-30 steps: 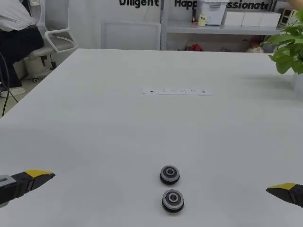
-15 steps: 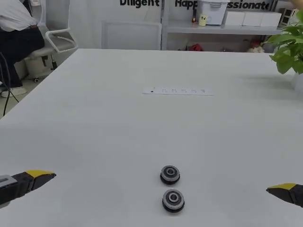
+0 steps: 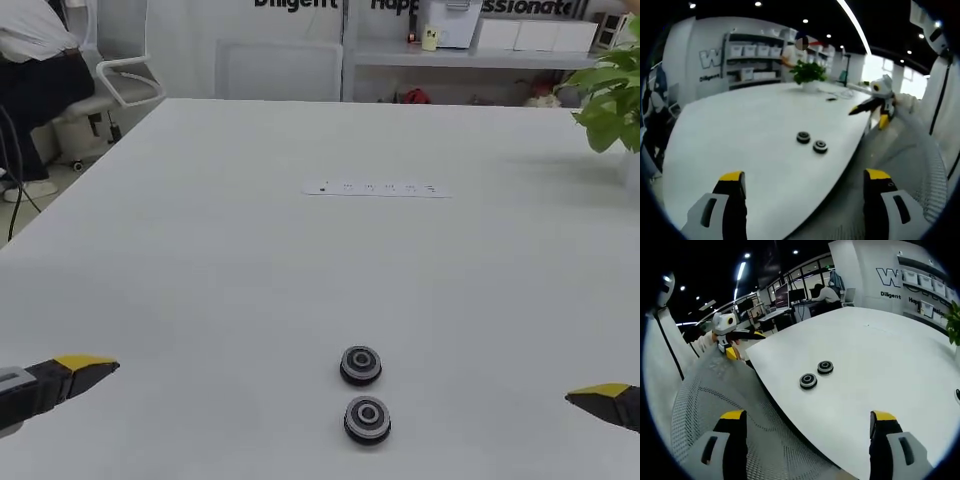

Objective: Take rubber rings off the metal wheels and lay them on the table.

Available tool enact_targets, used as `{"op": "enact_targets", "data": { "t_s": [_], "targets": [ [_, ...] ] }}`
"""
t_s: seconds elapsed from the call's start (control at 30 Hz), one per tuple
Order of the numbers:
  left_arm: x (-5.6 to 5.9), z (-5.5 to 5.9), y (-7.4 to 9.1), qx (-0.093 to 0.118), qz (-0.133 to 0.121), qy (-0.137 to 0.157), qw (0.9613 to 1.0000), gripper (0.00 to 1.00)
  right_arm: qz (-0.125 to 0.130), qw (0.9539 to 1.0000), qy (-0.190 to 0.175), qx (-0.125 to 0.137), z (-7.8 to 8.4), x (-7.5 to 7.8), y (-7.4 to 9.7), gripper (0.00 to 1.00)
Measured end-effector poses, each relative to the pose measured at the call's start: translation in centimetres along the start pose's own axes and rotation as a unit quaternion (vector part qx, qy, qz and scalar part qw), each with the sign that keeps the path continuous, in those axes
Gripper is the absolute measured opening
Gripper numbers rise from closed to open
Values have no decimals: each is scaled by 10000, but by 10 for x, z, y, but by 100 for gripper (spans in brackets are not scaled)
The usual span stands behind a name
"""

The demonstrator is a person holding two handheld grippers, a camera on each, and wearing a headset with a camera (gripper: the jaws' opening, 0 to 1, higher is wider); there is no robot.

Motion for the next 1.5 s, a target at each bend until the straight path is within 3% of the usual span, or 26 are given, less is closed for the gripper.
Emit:
{"op": "enact_targets", "data": {
  "t_s": [0.2,0.47,0.73,1.5],
  "targets": [
    [0,-1,-1,4,47,-51,10000,100,4,10000,-41,32,0,0,0,100],
    [3,-3,-3,-149,132,-236,9995,100,-42,10000,-63,53,-1,0,0,99],
    [3,-8,-5,-76,220,-347,9991,100,-34,10000,-26,-9,-1,-1,0,98],
    [1,-43,-3,124,300,-781,9964,96,44,9995,-12,305,-20,7,8,92]
  ]
}}
Point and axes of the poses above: the centre of the closed fingertips' face, and the gripper's own axes: y roughly backward along the fingers, x roughly to its right, z roughly out of its underside, the point moved 10 cm from there along y, roughly backward along the fingers, and after that the axes turned 15 degrees about z, right-handed, at the moved point
